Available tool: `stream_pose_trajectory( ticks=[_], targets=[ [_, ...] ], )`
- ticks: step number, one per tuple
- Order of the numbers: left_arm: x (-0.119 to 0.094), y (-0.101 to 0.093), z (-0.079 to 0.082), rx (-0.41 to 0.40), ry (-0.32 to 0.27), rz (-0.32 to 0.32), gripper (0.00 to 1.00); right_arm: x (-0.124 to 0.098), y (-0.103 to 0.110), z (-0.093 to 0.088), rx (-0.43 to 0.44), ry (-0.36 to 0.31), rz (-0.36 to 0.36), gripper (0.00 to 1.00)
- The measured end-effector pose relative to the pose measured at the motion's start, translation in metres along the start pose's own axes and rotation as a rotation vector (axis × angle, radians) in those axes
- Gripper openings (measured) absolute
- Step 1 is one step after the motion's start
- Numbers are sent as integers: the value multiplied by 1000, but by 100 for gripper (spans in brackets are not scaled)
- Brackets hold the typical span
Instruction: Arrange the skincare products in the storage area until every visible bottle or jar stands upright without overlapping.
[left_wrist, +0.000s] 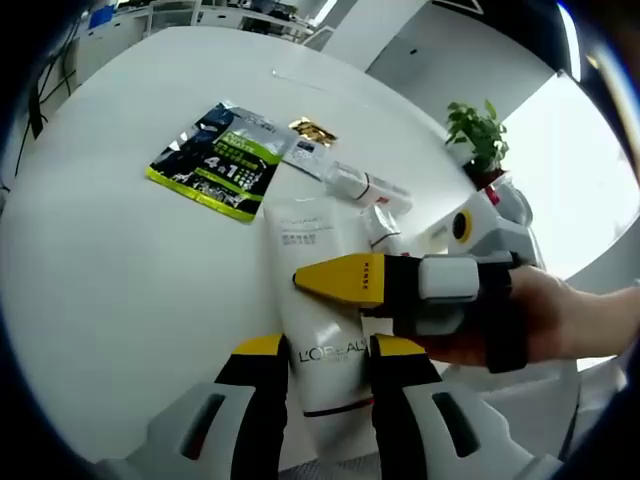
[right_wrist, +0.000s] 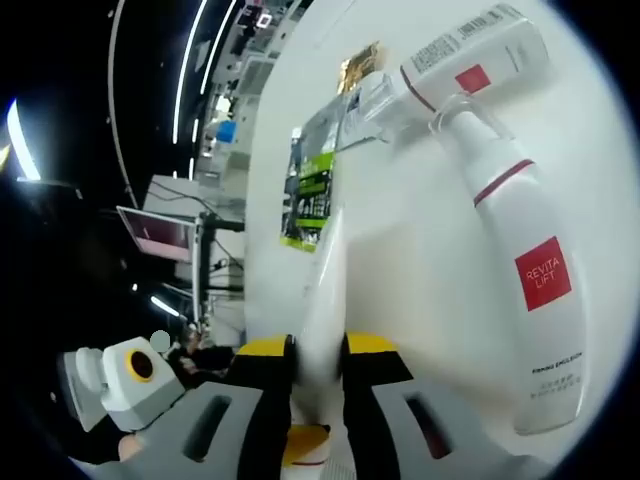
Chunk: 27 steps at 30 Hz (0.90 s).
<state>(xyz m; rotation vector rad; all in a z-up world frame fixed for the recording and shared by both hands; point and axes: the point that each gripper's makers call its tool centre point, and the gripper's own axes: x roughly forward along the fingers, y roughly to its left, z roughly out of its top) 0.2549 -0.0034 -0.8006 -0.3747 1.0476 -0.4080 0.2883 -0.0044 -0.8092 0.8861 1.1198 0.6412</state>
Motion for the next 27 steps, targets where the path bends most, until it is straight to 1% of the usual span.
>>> stream_pose_trajectory(
  ticks=[3,7,12,14,16,19,21,23,27],
  targets=[
    [0,-1,2,1,-5,-4,30,-2,2,4,-29,-15,8,17],
    [-2,-7,5,5,-17,-11,30,-5,8,8,-73,-30,29,15],
    [-4,-12,7,13,-34,-28,30,-12,13,10,-74,-55,49,13],
    [-4,-13,8,27,-40,-31,30,-15,16,9,-76,-68,54,13],
    [-6,-14,10,47,-49,-33,30,-18,19,9,-67,-81,65,13],
    [-12,-20,16,115,-78,-38,31,-20,22,13,-44,-99,80,13],
    [-14,-22,17,123,-83,-41,31,-23,27,15,-48,-112,95,13],
    [-17,-24,21,144,-97,-49,31,-28,34,19,-51,-130,120,12],
    [-28,-38,37,214,-161,-73,31,-40,48,31,-67,-186,175,12]
  ],
)
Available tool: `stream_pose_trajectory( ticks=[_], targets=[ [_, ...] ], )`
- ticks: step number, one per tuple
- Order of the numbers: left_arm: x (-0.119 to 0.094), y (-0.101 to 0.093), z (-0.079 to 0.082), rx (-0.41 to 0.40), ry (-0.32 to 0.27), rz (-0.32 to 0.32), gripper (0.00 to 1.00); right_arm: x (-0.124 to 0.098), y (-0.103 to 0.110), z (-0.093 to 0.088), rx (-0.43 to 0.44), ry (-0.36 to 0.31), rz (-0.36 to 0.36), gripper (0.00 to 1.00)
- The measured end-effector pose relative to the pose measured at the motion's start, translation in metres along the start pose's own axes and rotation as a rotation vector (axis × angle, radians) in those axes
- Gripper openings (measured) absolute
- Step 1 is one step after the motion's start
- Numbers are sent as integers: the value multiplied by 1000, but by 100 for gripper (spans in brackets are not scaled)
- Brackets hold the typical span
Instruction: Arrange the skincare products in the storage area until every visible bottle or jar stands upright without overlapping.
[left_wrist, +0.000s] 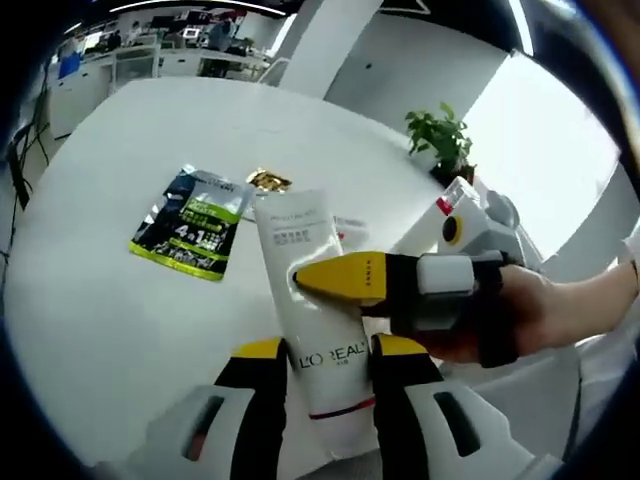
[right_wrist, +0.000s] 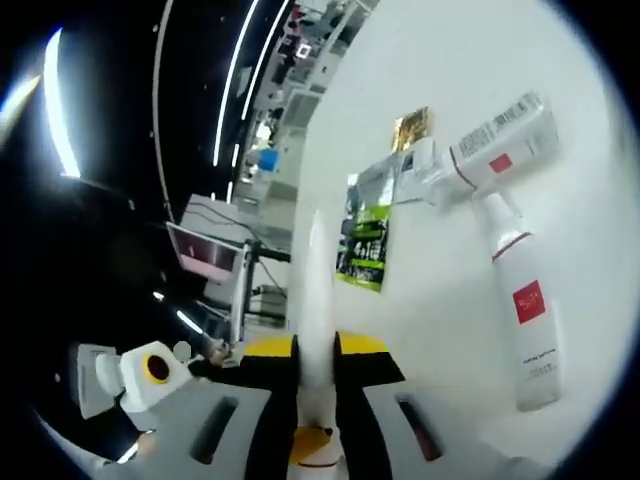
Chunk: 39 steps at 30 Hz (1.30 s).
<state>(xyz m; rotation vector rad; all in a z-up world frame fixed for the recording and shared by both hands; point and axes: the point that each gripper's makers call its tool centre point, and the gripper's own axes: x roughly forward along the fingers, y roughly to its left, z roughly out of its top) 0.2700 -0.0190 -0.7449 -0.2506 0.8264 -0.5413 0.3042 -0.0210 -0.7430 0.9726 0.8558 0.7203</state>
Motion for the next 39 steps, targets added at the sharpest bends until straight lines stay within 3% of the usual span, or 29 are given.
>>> stream_pose_trajectory(
  ticks=[11,17,23,27,32,39],
  targets=[
    [-11,-28,33,70,-102,-87,31,-26,24,30,38,-120,106,11],
    [-22,-39,45,49,-149,-168,30,-39,43,37,23,-155,197,11],
    [-39,-56,54,63,-182,-251,28,-52,72,36,-16,-162,334,11],
    [-51,-61,60,32,-216,-306,25,-60,85,36,-35,-161,390,11],
    [-66,-75,63,74,-227,-334,25,-70,103,31,-62,-134,475,11],
    [-82,-95,74,51,-281,-404,23,-89,129,16,-152,-82,577,11]
  ],
)
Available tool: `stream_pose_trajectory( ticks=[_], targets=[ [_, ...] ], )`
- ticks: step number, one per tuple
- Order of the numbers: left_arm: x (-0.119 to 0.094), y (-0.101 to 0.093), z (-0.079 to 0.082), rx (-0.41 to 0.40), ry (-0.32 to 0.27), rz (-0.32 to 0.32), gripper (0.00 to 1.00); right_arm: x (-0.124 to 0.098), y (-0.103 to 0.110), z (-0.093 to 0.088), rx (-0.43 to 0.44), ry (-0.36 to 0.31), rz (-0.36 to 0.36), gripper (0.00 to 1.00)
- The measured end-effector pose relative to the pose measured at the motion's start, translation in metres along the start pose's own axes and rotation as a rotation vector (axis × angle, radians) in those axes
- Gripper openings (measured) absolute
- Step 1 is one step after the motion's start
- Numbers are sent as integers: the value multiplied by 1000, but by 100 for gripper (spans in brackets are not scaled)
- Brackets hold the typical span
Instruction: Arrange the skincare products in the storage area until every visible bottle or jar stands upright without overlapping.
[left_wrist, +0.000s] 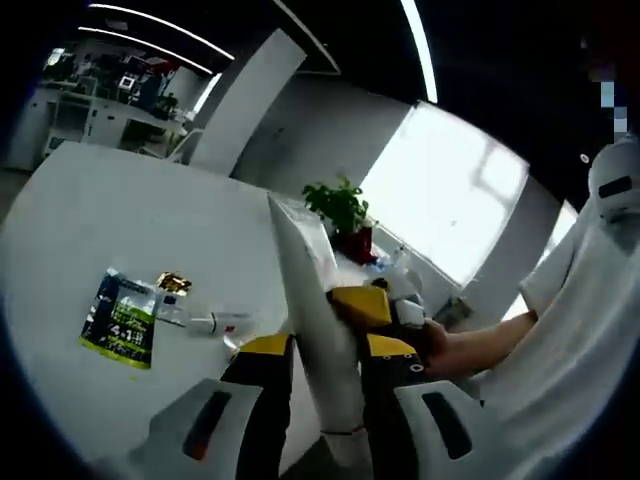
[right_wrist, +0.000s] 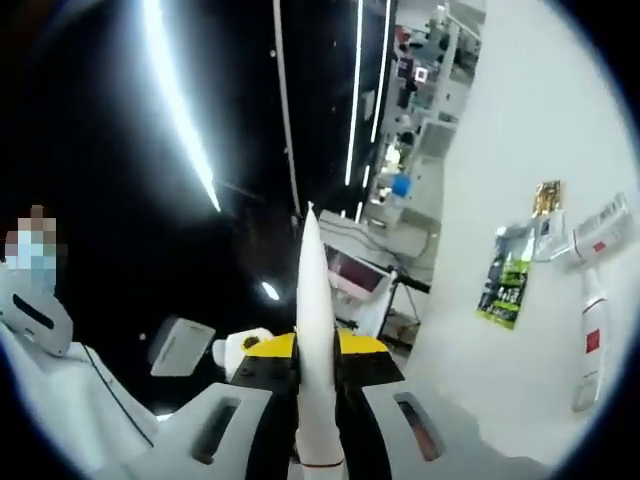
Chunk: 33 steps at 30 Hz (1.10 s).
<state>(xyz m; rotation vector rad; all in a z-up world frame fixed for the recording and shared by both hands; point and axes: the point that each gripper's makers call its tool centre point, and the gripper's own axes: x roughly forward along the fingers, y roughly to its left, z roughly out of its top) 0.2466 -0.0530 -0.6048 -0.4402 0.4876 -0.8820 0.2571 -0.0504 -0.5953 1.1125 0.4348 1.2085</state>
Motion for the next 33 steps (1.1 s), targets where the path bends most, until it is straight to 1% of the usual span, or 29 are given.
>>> stream_pose_trajectory(
  ticks=[2,3,5,7,8,10,12,17,22,23,27,30,33],
  targets=[
    [0,-7,4,-2,-14,-18,22,-2,6,-2,-6,13,20,11],
    [-1,-10,3,0,-4,-25,22,-3,6,-2,-9,11,26,11],
    [-2,-18,6,7,-14,-46,22,-6,9,-1,-14,12,37,11],
    [-3,-27,10,-5,-35,-84,22,-9,13,1,-17,11,46,11],
    [-3,-26,10,-7,-37,-79,23,-10,14,1,-18,11,49,11],
    [-4,-32,12,-13,-48,-95,23,-13,17,2,-25,14,61,11],
    [-5,-36,14,-12,-53,-104,22,-15,23,2,-29,29,81,11],
    [-9,-46,20,-9,-64,-137,23,-20,40,-5,-63,96,143,11],
    [-12,-57,32,-15,-104,-169,22,-24,46,-13,-93,137,160,11],
    [-12,-59,33,-11,-104,-170,22,-25,48,-16,-107,151,167,11],
    [-8,-66,31,20,-74,-188,20,-28,54,-23,-139,186,175,11],
    [-5,-69,28,27,-57,-194,17,-30,57,-27,-161,213,180,11],
    [-5,-71,26,41,-52,-185,16,-34,58,-27,-172,222,176,12]
  ],
)
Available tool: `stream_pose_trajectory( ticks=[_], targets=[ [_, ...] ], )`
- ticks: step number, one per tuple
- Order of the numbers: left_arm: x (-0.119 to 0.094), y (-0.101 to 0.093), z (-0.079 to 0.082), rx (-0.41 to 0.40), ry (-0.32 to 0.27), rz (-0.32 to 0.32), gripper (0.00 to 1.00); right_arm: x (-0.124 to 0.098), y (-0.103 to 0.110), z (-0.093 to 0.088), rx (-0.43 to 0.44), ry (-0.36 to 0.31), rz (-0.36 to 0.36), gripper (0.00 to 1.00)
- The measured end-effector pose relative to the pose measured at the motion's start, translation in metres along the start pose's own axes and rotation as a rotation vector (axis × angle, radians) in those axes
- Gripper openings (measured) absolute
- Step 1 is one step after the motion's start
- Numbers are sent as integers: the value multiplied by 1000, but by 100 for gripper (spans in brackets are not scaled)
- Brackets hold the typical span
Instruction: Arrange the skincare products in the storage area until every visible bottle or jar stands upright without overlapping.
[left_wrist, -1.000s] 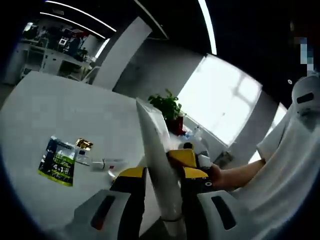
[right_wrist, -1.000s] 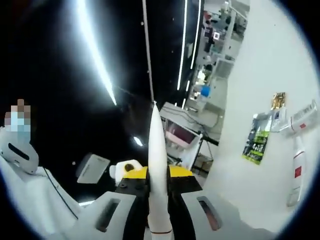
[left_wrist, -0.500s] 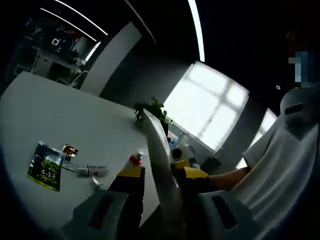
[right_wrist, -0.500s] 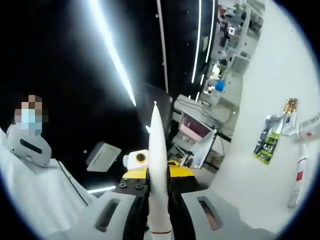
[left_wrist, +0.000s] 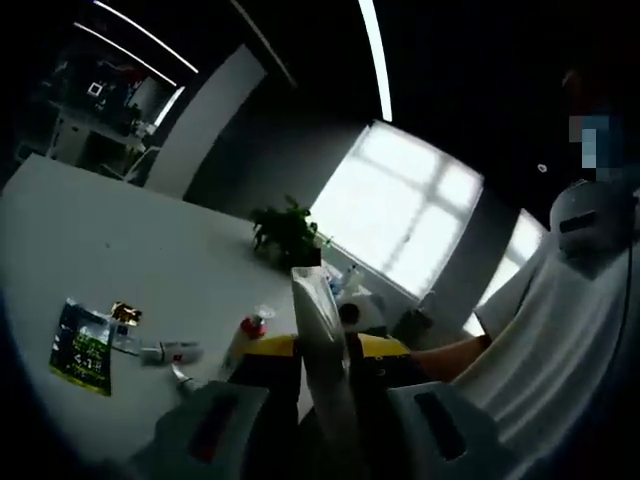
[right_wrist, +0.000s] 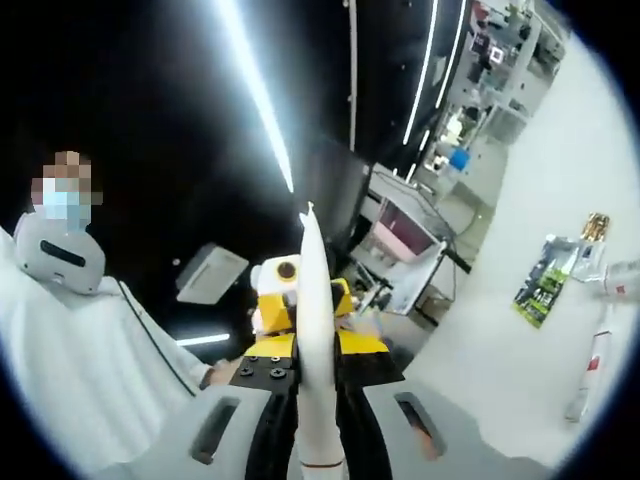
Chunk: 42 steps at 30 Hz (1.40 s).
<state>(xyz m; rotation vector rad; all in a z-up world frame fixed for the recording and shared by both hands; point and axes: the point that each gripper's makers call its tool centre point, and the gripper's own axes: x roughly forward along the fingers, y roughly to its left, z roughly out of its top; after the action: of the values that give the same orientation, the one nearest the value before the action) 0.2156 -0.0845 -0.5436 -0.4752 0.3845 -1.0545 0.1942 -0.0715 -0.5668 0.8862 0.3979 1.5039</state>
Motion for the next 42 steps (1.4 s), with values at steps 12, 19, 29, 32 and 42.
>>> stream_pose_trajectory(
  ticks=[12,19,29,32,42],
  targets=[
    [3,-11,-4,147,71,1,18,-12,11,-4,-169,146,-1,12],
    [9,-29,-9,437,178,-36,17,-19,15,-5,-395,291,-38,13],
    [22,-34,-40,653,413,-57,15,-39,2,-25,-692,542,-184,14],
    [25,-33,-49,681,456,-62,14,-45,-3,-30,-728,578,-219,15],
    [32,-14,-90,768,635,-48,13,-64,-28,-54,-793,714,-293,15]
  ],
)
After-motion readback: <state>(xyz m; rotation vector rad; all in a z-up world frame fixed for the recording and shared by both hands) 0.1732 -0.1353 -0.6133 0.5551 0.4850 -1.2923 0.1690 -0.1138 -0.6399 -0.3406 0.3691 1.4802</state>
